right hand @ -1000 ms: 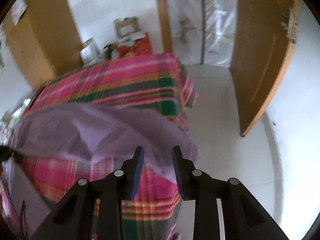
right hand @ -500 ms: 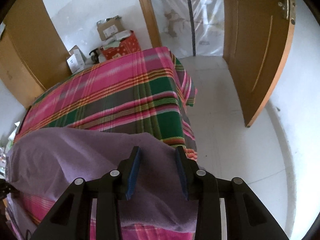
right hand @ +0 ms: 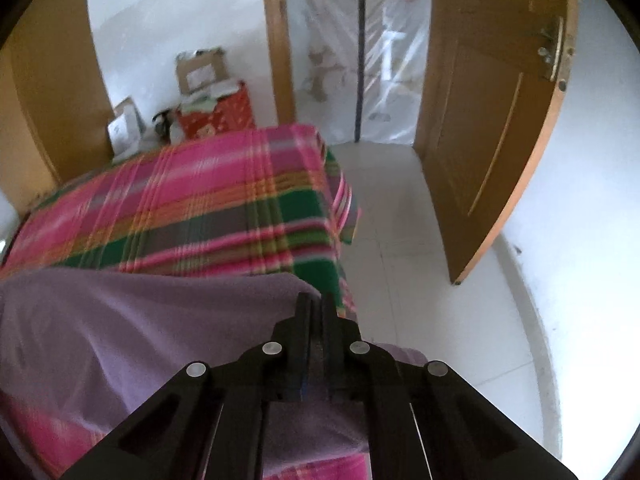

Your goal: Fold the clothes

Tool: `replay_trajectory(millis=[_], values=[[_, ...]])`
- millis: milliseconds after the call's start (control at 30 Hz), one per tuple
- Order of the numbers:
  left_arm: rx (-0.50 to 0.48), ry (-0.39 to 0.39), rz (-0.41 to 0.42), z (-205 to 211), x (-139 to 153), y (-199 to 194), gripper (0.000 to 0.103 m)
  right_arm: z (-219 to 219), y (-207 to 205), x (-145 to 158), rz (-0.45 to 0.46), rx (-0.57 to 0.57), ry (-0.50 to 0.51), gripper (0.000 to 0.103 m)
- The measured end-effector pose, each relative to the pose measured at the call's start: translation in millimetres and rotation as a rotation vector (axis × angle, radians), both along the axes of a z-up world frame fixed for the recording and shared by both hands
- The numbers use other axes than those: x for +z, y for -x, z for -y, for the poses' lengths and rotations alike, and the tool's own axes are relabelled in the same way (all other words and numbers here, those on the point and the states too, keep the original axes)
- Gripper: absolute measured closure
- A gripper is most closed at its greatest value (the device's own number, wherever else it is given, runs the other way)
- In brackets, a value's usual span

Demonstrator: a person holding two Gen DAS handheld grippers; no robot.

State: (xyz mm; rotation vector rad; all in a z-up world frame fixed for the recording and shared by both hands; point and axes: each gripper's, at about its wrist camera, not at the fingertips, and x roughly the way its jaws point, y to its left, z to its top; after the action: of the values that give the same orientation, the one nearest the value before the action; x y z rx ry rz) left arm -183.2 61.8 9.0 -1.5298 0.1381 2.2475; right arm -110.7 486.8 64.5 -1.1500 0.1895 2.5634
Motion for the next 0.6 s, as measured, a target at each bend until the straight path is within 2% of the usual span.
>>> replay_trajectory(millis=[67, 100, 200, 300, 367, 433, 500, 600], values=[[-0.001, 0.000, 0.000, -1, 0, 0, 0.099, 0, 6, 0, 0.013, -0.023, -0.062, 0.102], [-0.001, -0.001, 0.000, -1, 0, 1, 0.099, -5, 9, -1, 0.017, -0.038, -0.061, 0.102], [-0.001, -0.004, 0.001, -1, 0, 2, 0.099, -16, 14, -5, 0.015, -0.058, -0.003, 0.102], [-0.001, -0.007, 0.001, 0, 0, 2, 0.099, -19, 10, -7, 0.001, -0.022, 0.104, 0.101], [0.000, -0.011, 0.002, 1, 0, 2, 0.099, -20, 7, -9, -0.007, -0.007, 0.165, 0.090], [0.001, -0.014, 0.002, 0, -1, 3, 0.099, -24, 3, -10, -0.030, 0.004, 0.247, 0.065], [0.002, -0.017, 0.002, -1, -1, 3, 0.099, -25, 2, -12, -0.040, 0.013, 0.285, 0.058], [0.004, -0.018, 0.001, -1, -1, 1, 0.099, -21, 8, -19, -0.006, 0.012, 0.249, 0.056]])
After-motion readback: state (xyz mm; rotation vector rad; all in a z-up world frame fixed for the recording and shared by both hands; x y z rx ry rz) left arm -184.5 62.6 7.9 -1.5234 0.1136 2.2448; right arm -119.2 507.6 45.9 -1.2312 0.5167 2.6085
